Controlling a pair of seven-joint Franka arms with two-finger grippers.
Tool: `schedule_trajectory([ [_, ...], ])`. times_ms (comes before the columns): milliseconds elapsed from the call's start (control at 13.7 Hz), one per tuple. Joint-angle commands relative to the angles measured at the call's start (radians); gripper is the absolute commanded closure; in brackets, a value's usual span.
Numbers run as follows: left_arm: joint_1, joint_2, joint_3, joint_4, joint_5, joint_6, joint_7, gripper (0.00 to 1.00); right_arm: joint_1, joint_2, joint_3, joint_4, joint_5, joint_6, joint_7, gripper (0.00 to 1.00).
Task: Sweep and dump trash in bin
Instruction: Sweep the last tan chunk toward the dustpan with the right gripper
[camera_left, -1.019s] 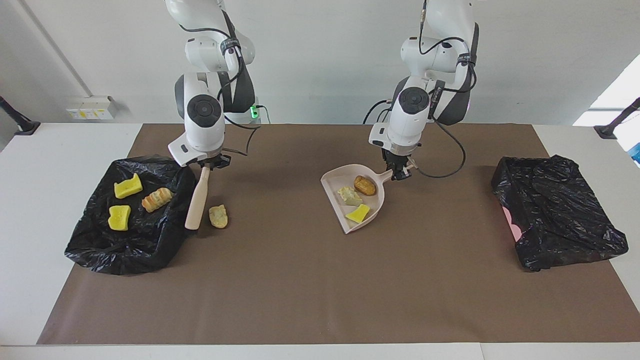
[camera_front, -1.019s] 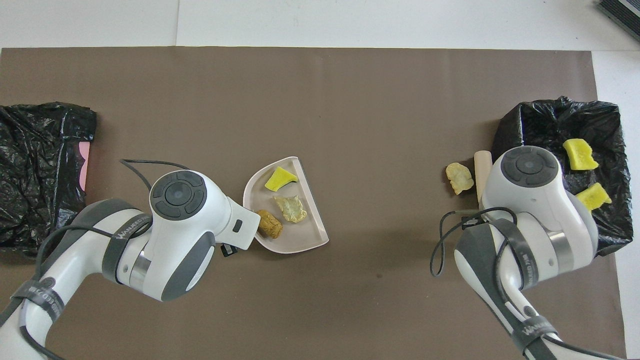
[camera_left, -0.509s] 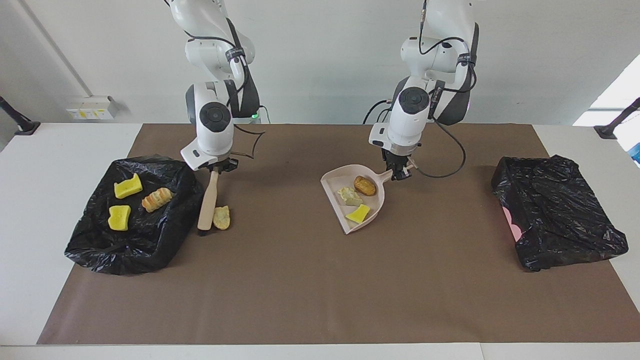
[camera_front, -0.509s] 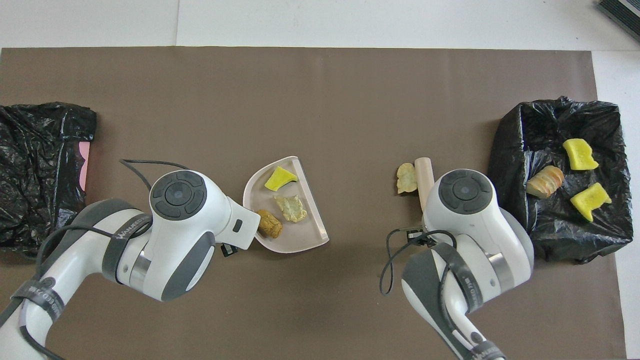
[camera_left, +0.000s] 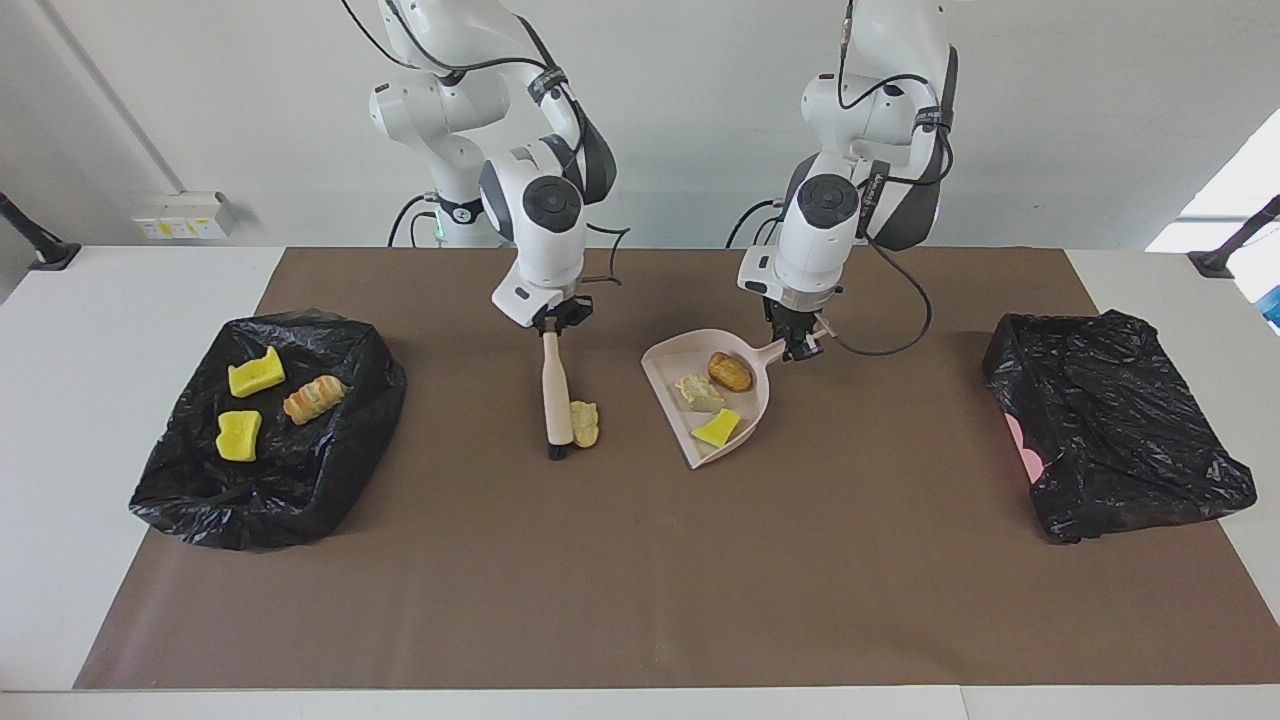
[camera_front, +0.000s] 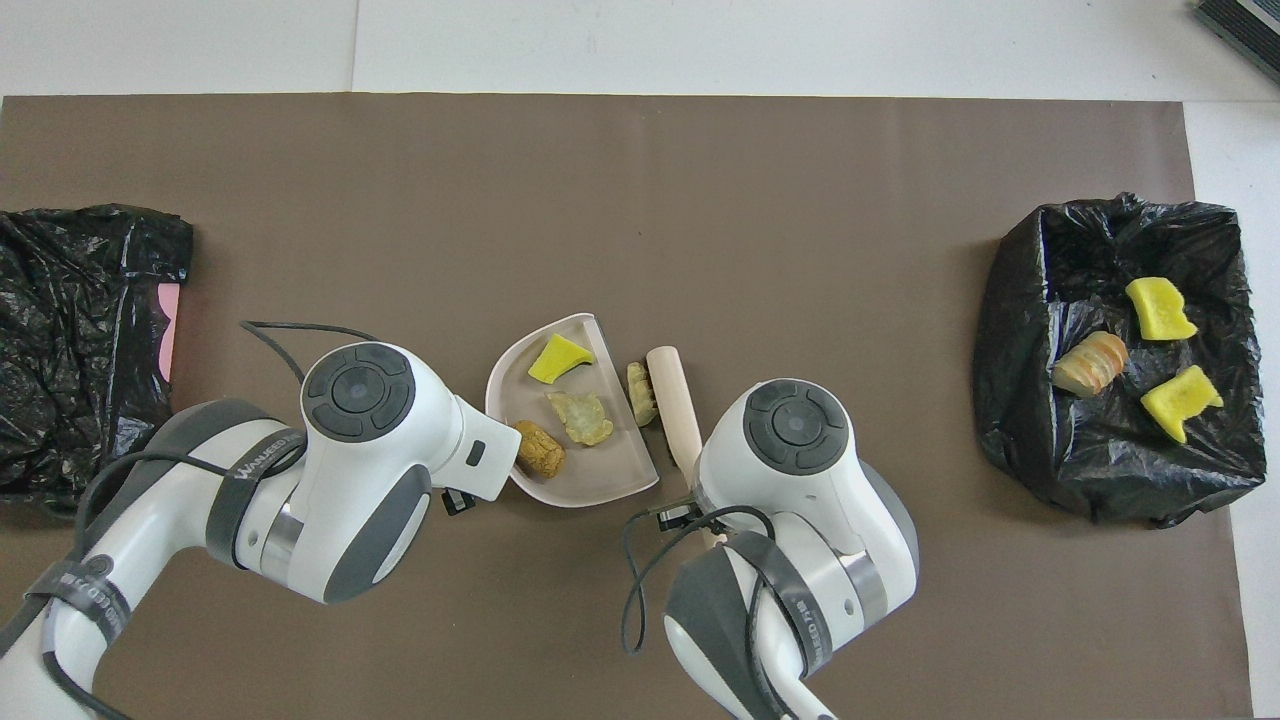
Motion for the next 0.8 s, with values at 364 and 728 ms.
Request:
schedule_trajectory([
  [364, 0.005, -0.011, 0.01, -0.011, 0.019, 0.009, -0.051, 1.0, -0.058, -0.012, -0.013, 0.071, 0.05, -0.077, -0.081, 1.0],
  [728, 0.117, -0.04, 0.012, 0.042, 0.007, -0.001, -0.052, 1.0, -0.096, -0.068, -0.013, 0.126, -0.102, -0.222, -0.061, 1.0],
])
